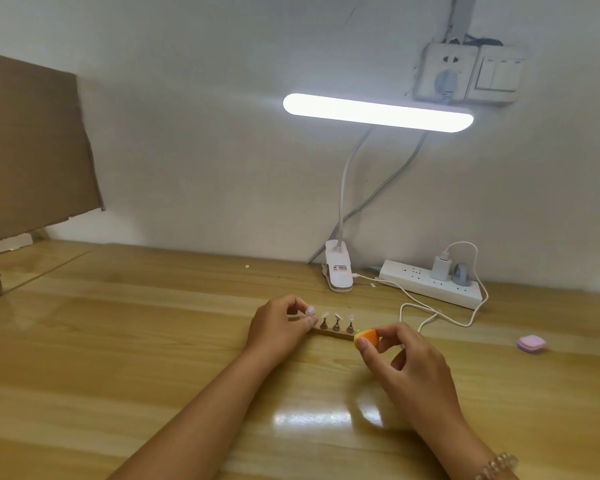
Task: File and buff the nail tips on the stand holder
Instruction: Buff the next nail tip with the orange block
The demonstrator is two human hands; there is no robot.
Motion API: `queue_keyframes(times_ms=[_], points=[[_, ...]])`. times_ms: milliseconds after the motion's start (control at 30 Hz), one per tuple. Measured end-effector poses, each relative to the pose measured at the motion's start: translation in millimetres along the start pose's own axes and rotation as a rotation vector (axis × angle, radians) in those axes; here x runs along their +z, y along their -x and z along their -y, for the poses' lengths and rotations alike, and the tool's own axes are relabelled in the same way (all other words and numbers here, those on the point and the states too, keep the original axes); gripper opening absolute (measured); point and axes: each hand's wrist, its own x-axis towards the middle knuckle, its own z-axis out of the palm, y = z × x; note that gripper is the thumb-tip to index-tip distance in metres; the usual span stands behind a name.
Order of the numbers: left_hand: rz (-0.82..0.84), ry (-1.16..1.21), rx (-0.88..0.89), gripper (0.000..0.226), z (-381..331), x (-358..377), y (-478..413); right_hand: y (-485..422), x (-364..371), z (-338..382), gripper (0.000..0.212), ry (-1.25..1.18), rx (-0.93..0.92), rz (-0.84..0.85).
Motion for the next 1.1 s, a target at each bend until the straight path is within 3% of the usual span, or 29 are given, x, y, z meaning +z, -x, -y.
queue_keyframes(times_ms=[267, 400, 567, 900, 1033, 1100], points=[[0.028, -0.179, 0.061, 0.016, -0.1, 3.9, -4.0, -2.9, 3.1, -2.9, 0.023, -0.008, 0.009, 0.010], [0.001, -0.362, 0.286, 0.033, -9.3, 8.2, -4.4, -4.5, 2.9, -4.4, 0.022, -0.048, 0.030, -0.014], [-0.017, -0.516, 0.469, 0.022, -13.7, 17.5, -3.4, -4.4, 2.0, -5.3, 0.022, -0.064, 0.040, -0.020], [0.007, -0.598, 0.578, 0.013, -22.4, 16.1, -2.3, -5.4, 1.4, -5.5, 0.020, -0.068, 0.046, -0.045], [-0.052, -0.497, 0.632, 0.009, -27.7, 9.0, 9.5, -5.8, 0.1, -6.4, 0.020, -0.093, 0.047, -0.058], [0.004, -0.374, 0.541, 0.013, -26.4, 3.8, 18.7, -5.6, -0.6, -5.4, 0.022, -0.096, 0.033, -0.056]])
